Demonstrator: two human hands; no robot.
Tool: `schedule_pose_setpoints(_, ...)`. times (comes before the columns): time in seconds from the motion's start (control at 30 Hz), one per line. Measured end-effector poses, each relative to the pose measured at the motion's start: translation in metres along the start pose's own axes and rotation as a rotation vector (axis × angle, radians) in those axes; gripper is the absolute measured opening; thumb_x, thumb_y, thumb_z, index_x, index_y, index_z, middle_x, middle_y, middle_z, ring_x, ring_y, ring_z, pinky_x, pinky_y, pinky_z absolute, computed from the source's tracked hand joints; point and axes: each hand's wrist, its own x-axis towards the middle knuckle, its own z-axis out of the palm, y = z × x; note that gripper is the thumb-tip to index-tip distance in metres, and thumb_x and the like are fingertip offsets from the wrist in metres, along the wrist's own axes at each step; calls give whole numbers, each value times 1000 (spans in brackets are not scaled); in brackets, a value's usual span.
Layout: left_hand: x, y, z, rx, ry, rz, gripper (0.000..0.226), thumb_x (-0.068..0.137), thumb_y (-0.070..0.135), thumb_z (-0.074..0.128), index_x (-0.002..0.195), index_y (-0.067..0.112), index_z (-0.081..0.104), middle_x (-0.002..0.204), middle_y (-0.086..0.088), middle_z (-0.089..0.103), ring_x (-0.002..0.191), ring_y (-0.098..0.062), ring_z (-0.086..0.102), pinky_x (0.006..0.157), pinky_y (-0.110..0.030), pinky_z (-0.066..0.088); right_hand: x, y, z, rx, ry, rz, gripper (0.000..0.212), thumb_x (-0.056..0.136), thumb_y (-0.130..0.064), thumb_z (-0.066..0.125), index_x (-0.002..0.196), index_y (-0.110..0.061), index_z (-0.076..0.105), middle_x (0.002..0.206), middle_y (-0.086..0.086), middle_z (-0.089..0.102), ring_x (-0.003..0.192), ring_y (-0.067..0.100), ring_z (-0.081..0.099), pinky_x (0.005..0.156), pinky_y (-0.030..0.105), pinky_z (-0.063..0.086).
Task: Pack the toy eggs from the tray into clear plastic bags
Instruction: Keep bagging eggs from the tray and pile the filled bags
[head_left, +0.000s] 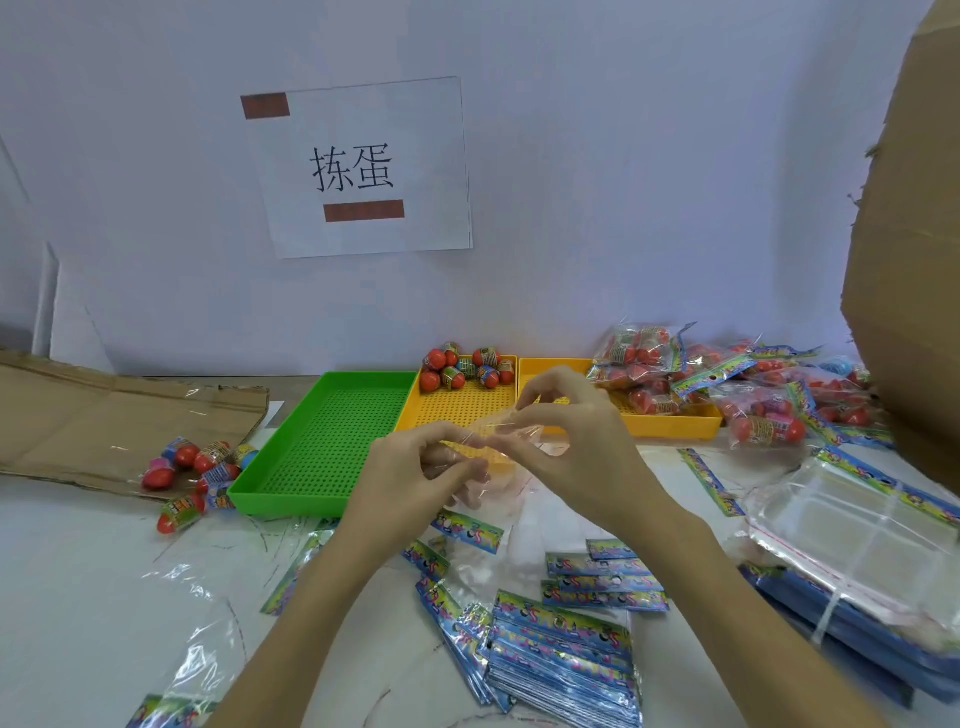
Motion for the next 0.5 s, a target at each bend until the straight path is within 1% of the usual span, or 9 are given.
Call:
schedule_pose_setpoints(0.03, 0, 0, 0, 10, -5, 10, 14, 92, 13, 80, 104, 17, 75, 81, 1, 81, 67, -21, 78, 63, -29, 62, 0, -1, 0, 43, -25, 14, 38, 87, -55, 67, 89, -20, 82, 103, -6, 64, 102, 12, 58, 93, 45, 46)
schedule_pose_setpoints(0.07, 0, 0, -1, 20, -8, 21, 15, 91, 13, 81, 104, 18, 75, 81, 1, 81, 67, -21, 78, 65, -29, 62, 0, -2, 0, 92, -43, 23, 37, 87, -55, 67, 88, -21, 81, 100, -8, 67, 101, 8, 60, 93, 40, 47)
schedule_pose_setpoints(0.17, 0, 0, -1, 37, -20, 58, 23, 87, 15, 85, 107, 19, 74, 82, 3, 81, 66, -19, 78, 69, -27, 62, 1, -1, -1, 247, -81, 61, 20, 89, -39, 77, 94, -20, 81, 94, -12, 76, 94, 3, 68, 84, 17, 48)
schedule_pose_setpoints(0.2, -1, 1, -1, 47, -19, 73, 27, 85, 16, 87, 108, 21, 73, 83, 4, 80, 64, -18, 77, 68, -24, 60, 2, 0, -1, 284, -105, 81, 15, 90, -34, 78, 97, -20, 82, 92, -12, 77, 92, 3, 70, 81, 16, 49)
schedule_pose_setpoints(0.27, -3, 2, 1, 72, -16, 120, 31, 82, 21, 88, 108, 26, 72, 82, 8, 78, 61, -14, 75, 65, -20, 57, 2, 1, 0, 373, -181, 149, 11, 91, -27, 79, 98, -18, 82, 88, -8, 78, 86, 7, 72, 80, 23, 55)
schedule_pose_setpoints(0.33, -4, 2, 2, 103, -27, 174, 32, 82, 26, 87, 111, 25, 73, 80, 11, 77, 64, -8, 75, 65, -19, 57, 2, 2, 0, 411, -270, 210, 13, 93, -26, 77, 97, -15, 81, 86, -3, 79, 83, 12, 73, 76, 29, 58)
schedule_pose_setpoints(0.37, -3, 1, 2, 132, -36, 196, 34, 82, 28, 88, 112, 24, 73, 81, 12, 77, 68, -6, 75, 66, -22, 59, 3, 2, -1, 411, -303, 230, 15, 94, -28, 75, 97, -14, 81, 86, -2, 79, 83, 13, 73, 74, 29, 58)
schedule_pose_setpoints(0.43, -2, 1, 2, 201, -56, 205, 41, 79, 33, 91, 115, 26, 73, 84, 9, 77, 71, -9, 72, 70, -31, 60, 3, 3, -3, 452, -339, 261, 17, 98, -27, 71, 98, -12, 78, 89, 0, 80, 86, 14, 75, 77, 30, 59)
schedule_pose_setpoints(0.5, -2, 1, 3, 206, -100, 166, 53, 74, 39, 94, 120, 31, 70, 86, 9, 75, 71, -14, 70, 69, -36, 59, 3, 4, -5, 438, -319, 261, 16, 100, -27, 68, 99, -12, 75, 89, 2, 80, 85, 17, 77, 78, 38, 60)
